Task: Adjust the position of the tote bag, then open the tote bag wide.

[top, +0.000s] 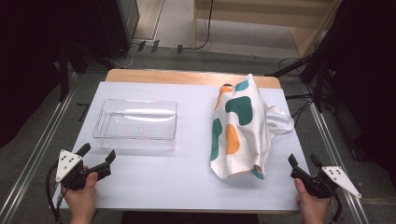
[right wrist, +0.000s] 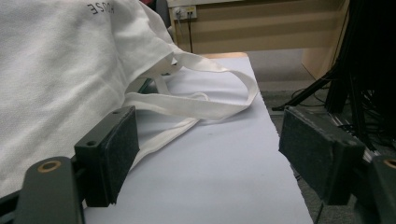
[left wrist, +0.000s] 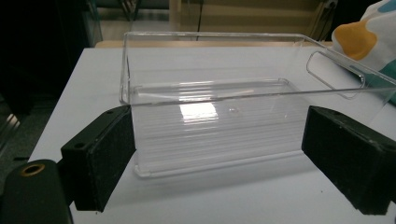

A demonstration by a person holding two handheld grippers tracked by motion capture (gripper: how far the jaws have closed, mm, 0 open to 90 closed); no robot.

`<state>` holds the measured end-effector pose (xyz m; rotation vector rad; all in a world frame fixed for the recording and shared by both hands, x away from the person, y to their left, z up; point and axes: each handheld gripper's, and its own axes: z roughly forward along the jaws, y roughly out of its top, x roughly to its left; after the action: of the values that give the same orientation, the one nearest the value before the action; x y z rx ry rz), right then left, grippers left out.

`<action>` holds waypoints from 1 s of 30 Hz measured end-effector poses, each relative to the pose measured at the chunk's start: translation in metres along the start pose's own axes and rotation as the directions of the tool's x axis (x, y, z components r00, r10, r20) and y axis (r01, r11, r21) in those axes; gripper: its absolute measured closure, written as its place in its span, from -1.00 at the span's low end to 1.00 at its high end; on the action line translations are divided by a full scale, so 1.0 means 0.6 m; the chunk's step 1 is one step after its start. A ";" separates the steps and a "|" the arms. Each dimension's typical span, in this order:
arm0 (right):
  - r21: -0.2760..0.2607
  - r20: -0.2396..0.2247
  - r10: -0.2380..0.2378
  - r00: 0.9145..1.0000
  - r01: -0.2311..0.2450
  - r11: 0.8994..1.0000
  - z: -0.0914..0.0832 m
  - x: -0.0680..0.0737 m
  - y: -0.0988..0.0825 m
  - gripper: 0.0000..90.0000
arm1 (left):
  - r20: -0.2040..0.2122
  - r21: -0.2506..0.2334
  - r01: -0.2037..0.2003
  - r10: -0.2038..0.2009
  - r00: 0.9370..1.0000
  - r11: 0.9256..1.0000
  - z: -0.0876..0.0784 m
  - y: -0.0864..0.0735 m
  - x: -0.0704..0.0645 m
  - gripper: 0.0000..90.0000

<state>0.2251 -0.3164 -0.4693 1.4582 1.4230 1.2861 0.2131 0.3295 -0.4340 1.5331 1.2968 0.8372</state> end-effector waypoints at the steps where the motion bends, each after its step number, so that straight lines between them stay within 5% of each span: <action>1: -0.002 0.000 0.001 1.000 -0.001 1.000 0.000 0.001 0.001 -0.51 | -0.003 0.012 0.006 -0.006 1.000 1.000 0.001 -0.002 -0.001 -0.77; 9: 0.008 -0.090 -0.039 0.995 0.040 0.999 -0.005 0.026 0.007 -0.03 | -0.004 0.025 -0.016 0.016 1.000 1.000 0.000 0.000 -0.029 -0.69; 10: 0.010 -0.118 -0.046 0.992 0.048 0.999 -0.008 0.035 0.011 0.16 | 0.014 0.019 -0.010 0.010 1.000 1.000 -0.002 0.005 -0.035 -0.69; 14: 0.015 -0.165 -0.065 0.984 0.069 0.998 -0.011 0.052 0.011 0.43 | 0.046 0.025 -0.014 0.013 0.999 1.000 0.002 0.009 -0.052 -0.69; 19: 0.065 -0.243 -0.077 0.967 0.095 0.993 -0.004 0.079 -0.002 0.86 | 0.048 0.039 -0.030 0.028 0.998 0.999 0.015 0.015 -0.076 -0.69; 24: 0.114 -0.295 -0.095 0.951 0.133 0.985 0.009 0.117 -0.014 0.87 | 0.079 0.049 -0.036 0.032 0.996 0.998 0.031 0.021 -0.100 -0.69; 30: 0.141 -0.305 -0.048 0.951 0.094 0.986 0.020 0.123 -0.017 0.82 | 0.106 0.052 -0.072 0.066 0.992 0.996 0.045 0.026 -0.132 -0.69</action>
<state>0.2262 -0.2409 -0.4696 1.3346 1.7930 1.4243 0.2262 0.2459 -0.4232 1.6517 1.2057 0.7596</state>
